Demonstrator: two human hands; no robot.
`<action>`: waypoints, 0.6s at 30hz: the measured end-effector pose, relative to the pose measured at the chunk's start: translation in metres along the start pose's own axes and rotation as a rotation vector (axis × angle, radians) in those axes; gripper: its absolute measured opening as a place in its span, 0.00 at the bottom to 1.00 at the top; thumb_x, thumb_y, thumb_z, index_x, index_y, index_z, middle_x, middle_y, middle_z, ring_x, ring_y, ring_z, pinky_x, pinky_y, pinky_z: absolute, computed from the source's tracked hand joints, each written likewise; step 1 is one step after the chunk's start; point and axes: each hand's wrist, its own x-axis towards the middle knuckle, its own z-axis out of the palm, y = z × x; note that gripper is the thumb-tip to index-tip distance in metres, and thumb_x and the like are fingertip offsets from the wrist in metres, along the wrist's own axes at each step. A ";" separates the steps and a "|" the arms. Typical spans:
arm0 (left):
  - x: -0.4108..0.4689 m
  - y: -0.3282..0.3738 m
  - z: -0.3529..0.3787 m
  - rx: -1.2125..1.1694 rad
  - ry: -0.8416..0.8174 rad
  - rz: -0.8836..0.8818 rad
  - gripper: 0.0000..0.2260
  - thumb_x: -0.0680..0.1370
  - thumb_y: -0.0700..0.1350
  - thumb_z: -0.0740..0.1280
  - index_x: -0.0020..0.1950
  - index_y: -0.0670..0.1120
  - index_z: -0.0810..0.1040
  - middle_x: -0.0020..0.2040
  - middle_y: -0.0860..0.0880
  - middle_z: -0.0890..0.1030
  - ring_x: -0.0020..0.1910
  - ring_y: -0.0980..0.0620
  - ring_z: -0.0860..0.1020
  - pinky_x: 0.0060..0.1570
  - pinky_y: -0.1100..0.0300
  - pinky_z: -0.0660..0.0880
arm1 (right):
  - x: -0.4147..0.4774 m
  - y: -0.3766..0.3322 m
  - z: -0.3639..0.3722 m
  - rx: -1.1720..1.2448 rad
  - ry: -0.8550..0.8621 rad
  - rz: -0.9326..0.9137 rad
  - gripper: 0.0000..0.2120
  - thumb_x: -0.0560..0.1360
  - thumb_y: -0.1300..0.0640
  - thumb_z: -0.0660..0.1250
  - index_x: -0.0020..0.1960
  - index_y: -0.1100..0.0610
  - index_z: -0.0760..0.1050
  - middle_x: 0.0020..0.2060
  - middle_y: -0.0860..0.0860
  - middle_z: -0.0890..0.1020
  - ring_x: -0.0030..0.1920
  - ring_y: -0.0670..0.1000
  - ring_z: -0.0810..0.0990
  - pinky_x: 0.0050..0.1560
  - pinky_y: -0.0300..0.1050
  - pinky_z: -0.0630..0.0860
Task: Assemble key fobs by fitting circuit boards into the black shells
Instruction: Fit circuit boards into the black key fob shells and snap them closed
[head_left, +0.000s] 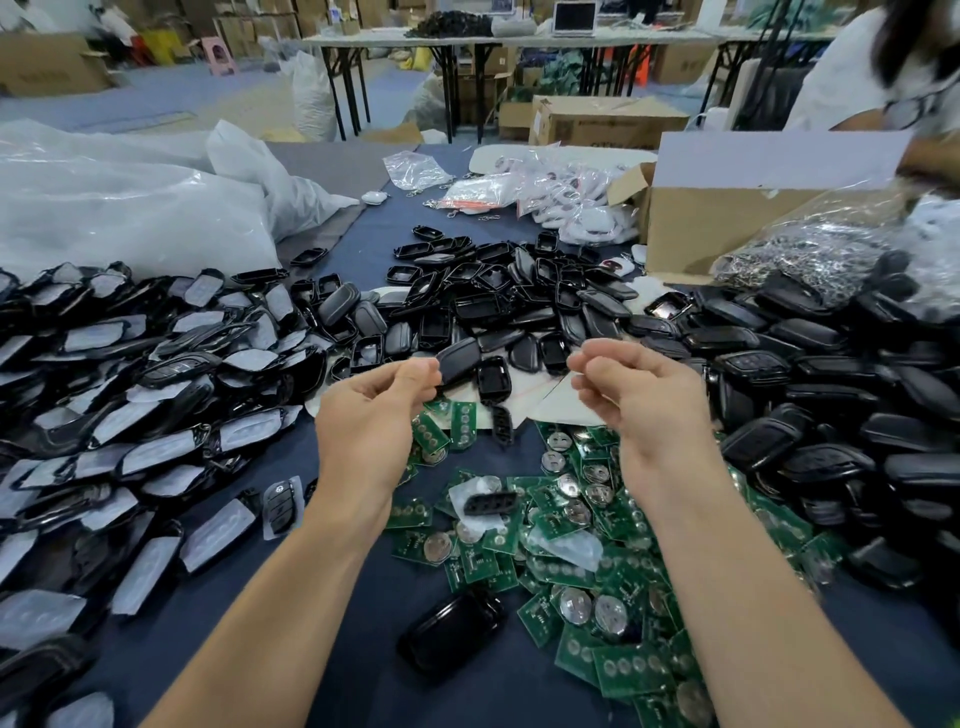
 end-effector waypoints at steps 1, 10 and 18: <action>0.001 -0.001 -0.002 0.003 0.019 0.003 0.07 0.82 0.46 0.70 0.50 0.50 0.88 0.45 0.53 0.89 0.48 0.56 0.86 0.58 0.56 0.81 | 0.005 0.000 0.003 -0.140 0.043 -0.078 0.14 0.75 0.72 0.69 0.46 0.54 0.85 0.41 0.49 0.88 0.45 0.48 0.85 0.49 0.43 0.84; 0.007 -0.003 -0.005 0.080 0.051 0.044 0.11 0.81 0.44 0.70 0.43 0.54 0.89 0.43 0.55 0.88 0.47 0.55 0.87 0.57 0.52 0.82 | 0.049 -0.005 0.007 -1.598 -0.024 -0.389 0.18 0.76 0.59 0.65 0.64 0.48 0.79 0.55 0.54 0.85 0.57 0.58 0.79 0.60 0.50 0.71; -0.003 -0.009 -0.007 0.693 -0.176 0.254 0.17 0.79 0.43 0.70 0.63 0.62 0.83 0.57 0.60 0.85 0.33 0.64 0.78 0.35 0.74 0.73 | 0.012 0.014 0.020 -1.503 -0.193 -0.563 0.07 0.80 0.51 0.67 0.54 0.54 0.76 0.48 0.53 0.81 0.50 0.57 0.75 0.50 0.47 0.66</action>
